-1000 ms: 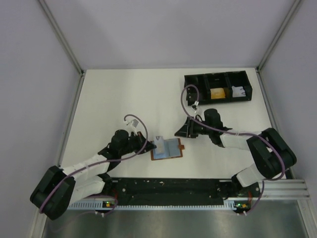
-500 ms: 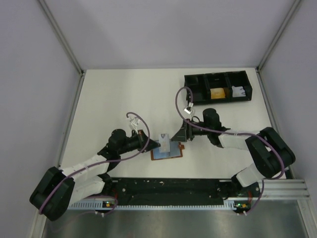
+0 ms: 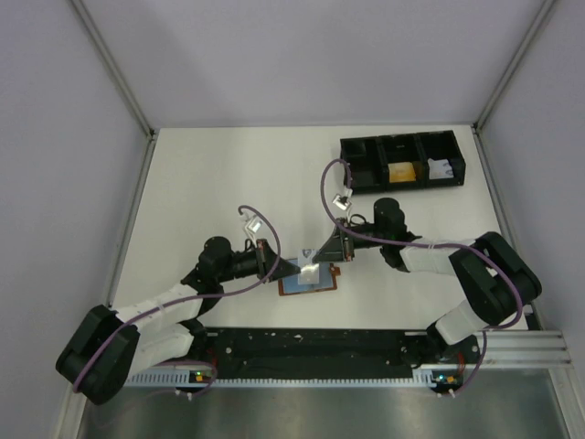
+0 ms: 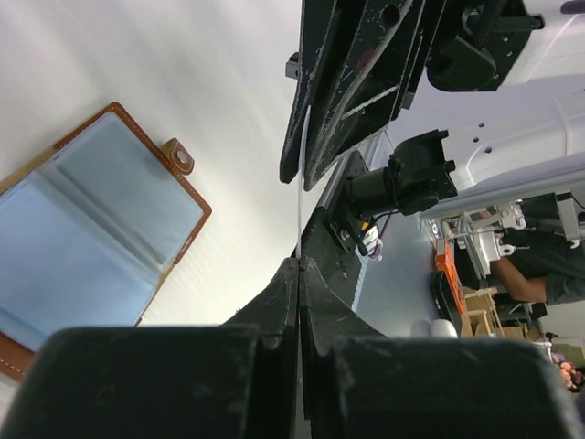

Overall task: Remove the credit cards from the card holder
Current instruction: Place the credit card in the storage box.

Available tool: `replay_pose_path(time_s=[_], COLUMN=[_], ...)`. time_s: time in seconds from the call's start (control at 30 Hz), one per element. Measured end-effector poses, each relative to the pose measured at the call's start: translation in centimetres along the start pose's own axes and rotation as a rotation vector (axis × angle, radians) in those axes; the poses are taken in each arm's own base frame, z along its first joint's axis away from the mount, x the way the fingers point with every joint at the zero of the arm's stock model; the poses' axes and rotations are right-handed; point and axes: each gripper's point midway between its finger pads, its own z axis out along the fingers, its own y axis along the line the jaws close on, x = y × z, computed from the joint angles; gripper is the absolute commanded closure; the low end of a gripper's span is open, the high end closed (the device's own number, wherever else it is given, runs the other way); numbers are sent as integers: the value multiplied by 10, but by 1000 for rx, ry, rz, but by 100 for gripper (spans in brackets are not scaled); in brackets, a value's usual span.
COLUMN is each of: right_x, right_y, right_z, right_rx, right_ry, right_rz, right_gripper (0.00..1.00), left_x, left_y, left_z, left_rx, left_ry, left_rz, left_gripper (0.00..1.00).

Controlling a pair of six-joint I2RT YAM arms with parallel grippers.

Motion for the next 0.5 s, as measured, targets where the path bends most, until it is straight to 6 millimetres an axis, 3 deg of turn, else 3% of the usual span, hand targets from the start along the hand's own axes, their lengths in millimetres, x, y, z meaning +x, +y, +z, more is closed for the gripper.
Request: replay_pose_path(time_s=[0.1,0.33,0.5], right_x=[-2,-14,-40], right_y=[4,6,-4], right_z=[0,-1,-21], right_rx=[-17,-17,80], right_ry=[-4,-46,-164], right_rz=[-6,-4,12], right_gripper=[100,100,100], left_x=[-1,-19,-66], left_y=[-2,5,-4], left_z=[0,-3,-17], left_rx=[6,-88,-231], left_ry=[3,-64,-207], left_rz=[-1,58,196], left_gripper=[100,29,4])
